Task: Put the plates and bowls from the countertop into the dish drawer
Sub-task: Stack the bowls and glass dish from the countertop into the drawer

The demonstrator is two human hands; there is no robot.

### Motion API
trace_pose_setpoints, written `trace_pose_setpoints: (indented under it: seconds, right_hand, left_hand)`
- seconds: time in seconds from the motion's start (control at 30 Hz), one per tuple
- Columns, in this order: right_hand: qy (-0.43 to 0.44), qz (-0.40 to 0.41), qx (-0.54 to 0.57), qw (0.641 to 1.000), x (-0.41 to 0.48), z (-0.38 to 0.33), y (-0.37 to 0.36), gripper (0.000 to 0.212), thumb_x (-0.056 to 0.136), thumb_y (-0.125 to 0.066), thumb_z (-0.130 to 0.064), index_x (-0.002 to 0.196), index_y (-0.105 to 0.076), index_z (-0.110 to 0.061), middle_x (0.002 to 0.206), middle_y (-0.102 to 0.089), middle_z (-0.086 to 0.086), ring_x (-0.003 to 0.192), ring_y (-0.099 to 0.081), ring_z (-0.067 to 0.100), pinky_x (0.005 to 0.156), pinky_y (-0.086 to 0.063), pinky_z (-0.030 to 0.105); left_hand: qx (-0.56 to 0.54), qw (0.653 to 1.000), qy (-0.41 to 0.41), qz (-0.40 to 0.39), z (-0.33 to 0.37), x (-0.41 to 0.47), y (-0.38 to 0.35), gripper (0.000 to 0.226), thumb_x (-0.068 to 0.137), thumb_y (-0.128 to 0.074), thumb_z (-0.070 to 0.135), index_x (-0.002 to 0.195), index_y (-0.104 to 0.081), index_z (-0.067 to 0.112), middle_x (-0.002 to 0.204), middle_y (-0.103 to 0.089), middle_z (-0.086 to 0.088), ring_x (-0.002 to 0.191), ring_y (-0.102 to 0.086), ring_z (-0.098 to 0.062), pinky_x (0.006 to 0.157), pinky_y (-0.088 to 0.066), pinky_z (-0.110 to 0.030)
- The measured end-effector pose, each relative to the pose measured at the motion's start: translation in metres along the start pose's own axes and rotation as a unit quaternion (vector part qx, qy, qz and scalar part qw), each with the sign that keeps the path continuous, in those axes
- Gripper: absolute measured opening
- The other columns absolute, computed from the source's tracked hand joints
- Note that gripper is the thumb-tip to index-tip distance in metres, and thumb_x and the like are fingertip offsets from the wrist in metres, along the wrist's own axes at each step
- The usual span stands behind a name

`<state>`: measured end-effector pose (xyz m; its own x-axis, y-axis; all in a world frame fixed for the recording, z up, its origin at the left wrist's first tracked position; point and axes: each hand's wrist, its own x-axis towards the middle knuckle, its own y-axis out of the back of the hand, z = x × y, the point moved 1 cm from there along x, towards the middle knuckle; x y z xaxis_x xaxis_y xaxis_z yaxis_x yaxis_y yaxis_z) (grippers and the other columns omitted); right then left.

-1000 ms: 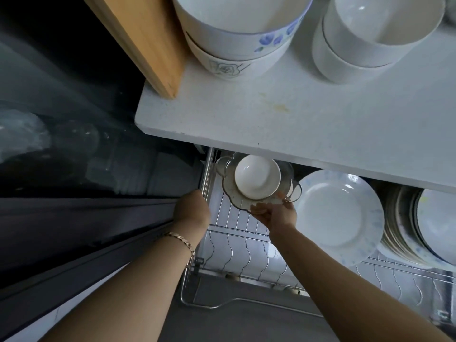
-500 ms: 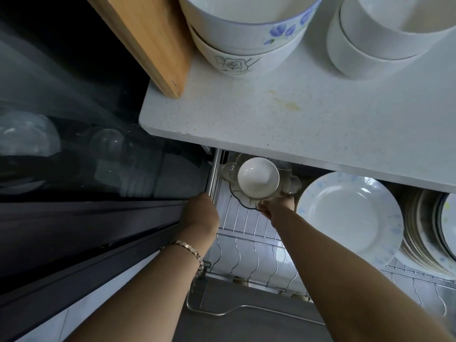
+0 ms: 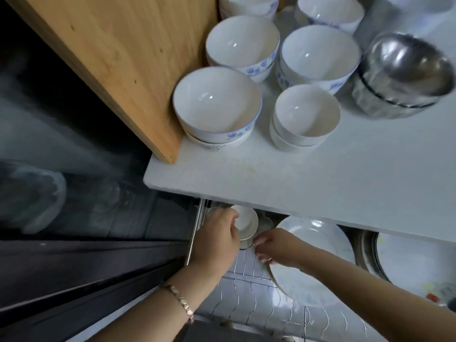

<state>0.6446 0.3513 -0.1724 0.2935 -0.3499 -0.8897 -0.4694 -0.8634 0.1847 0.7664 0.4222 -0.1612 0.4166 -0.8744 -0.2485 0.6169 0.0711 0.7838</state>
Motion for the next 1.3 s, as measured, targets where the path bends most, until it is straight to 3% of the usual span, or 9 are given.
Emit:
trace_pose_setpoints:
  seconds: [0.1, 0.3, 0.4, 0.5, 0.67, 0.9, 1.03, 1.17, 1.3]
  right_hand:
    - [0.052, -0.009, 0.019, 0.998, -0.062, -0.038, 0.052, 0.024, 0.093, -0.045, -0.011, 0.109, -0.06, 0.0, 0.069, -0.061, 0.006, 0.05, -0.059, 0.007, 0.047, -0.046, 0.012]
    - [0.078, 0.156, 0.267, 0.948, -0.075, -0.092, 0.14, 0.052, 0.092, -0.048, -0.042, 0.135, -0.032, -0.017, 0.109, -0.054, 0.024, 0.065, -0.064, 0.03, 0.06, -0.057, 0.032]
    - [0.105, 0.138, 0.355, 0.919, -0.051, -0.096, 0.14, 0.041, 0.094, -0.047, -0.025, 0.13, -0.033, -0.01, 0.124, -0.046, 0.023, 0.084, -0.063, 0.036, 0.072, -0.057, 0.042]
    - [0.147, 0.131, 0.397, 0.896, -0.039, -0.083, 0.133, 0.025, 0.091, -0.039, -0.005, 0.115, -0.039, -0.011, 0.117, -0.048, 0.018, 0.074, -0.06, 0.029, 0.082, -0.055, 0.042]
    - [0.143, 0.137, 0.378, 0.905, -0.071, -0.018, 0.129, 0.044, 0.089, -0.043, -0.002, 0.132, -0.043, -0.012, 0.111, -0.058, 0.016, 0.078, -0.065, 0.03, 0.081, -0.057, 0.043]
    - [0.09, 0.089, 0.274, 0.953, -0.156, 0.119, 0.117, 0.036, 0.088, -0.039, 0.002, 0.098, -0.053, -0.03, 0.087, -0.065, 0.006, 0.061, -0.07, 0.021, 0.064, -0.061, 0.031]
    - [0.019, 0.088, 0.24, 0.967, -0.155, 0.189, 0.108, 0.04, 0.088, -0.04, 0.001, 0.115, -0.045, -0.029, 0.082, -0.065, 0.006, 0.05, -0.069, 0.016, 0.054, -0.06, 0.026]
    - [-0.055, 0.109, 0.26, 0.958, -0.118, 0.247, 0.09, 0.047, 0.087, -0.035, 0.006, 0.124, -0.045, -0.021, 0.088, -0.055, 0.002, 0.069, -0.063, 0.025, 0.044, -0.057, 0.026]
    - [-0.086, 0.119, 0.18, 0.973, -0.062, 0.294, 0.072, 0.054, 0.086, -0.036, 0.006, 0.135, -0.043, -0.015, 0.118, -0.053, 0.014, 0.094, -0.052, 0.032, 0.058, -0.057, 0.042]
  left_hand:
    - [-0.129, 0.984, -0.079, 0.089, 0.059, 0.01, 0.027, 0.024, 0.089, -0.047, 0.017, 0.102, -0.066, 0.012, 0.091, -0.067, 0.003, 0.078, -0.065, -0.014, 0.073, -0.054, -0.028]
    - [-0.351, 0.931, 0.088, -0.055, 0.134, 0.074, 0.05, 0.037, 0.092, -0.046, 0.024, 0.129, -0.043, 0.021, 0.116, -0.052, -0.001, 0.114, -0.054, -0.025, 0.098, -0.048, -0.044]
    - [-0.378, 0.91, 0.147, -0.08, 0.143, 0.095, 0.047, 0.041, 0.095, -0.041, 0.026, 0.136, -0.037, 0.023, 0.128, -0.051, -0.005, 0.112, -0.056, -0.03, 0.084, -0.052, -0.038]
    - [-0.466, 0.851, 0.213, -0.118, 0.145, 0.096, 0.048, 0.043, 0.097, -0.039, 0.028, 0.14, -0.034, 0.026, 0.12, -0.046, 0.0, 0.086, -0.061, -0.028, 0.073, -0.052, -0.036]
    - [-0.432, 0.856, 0.216, -0.186, 0.138, 0.058, 0.043, 0.06, 0.092, -0.051, 0.028, 0.145, -0.026, 0.035, 0.14, -0.046, -0.012, 0.08, -0.066, -0.032, 0.072, -0.056, -0.04]
    - [-0.356, 0.861, 0.17, -0.32, 0.175, -0.062, -0.005, 0.049, 0.088, -0.046, 0.003, 0.118, -0.04, 0.041, 0.099, -0.057, 0.004, 0.087, -0.07, -0.045, 0.083, -0.057, -0.047]
    - [-0.332, 0.847, 0.207, -0.361, 0.174, -0.102, -0.069, 0.051, 0.087, -0.043, -0.001, 0.117, -0.037, 0.041, 0.097, -0.058, -0.005, 0.075, -0.069, -0.037, 0.08, -0.058, -0.045]
    - [-0.281, 0.827, 0.251, -0.416, 0.16, -0.121, -0.127, 0.06, 0.089, -0.05, 0.007, 0.138, -0.032, 0.036, 0.101, -0.059, 0.001, 0.084, -0.069, -0.028, 0.083, -0.057, -0.04]
    - [-0.216, 0.844, 0.29, -0.396, 0.134, -0.123, -0.158, 0.054, 0.092, -0.05, 0.017, 0.142, -0.033, 0.026, 0.108, -0.052, 0.001, 0.096, -0.06, -0.024, 0.08, -0.05, -0.028]
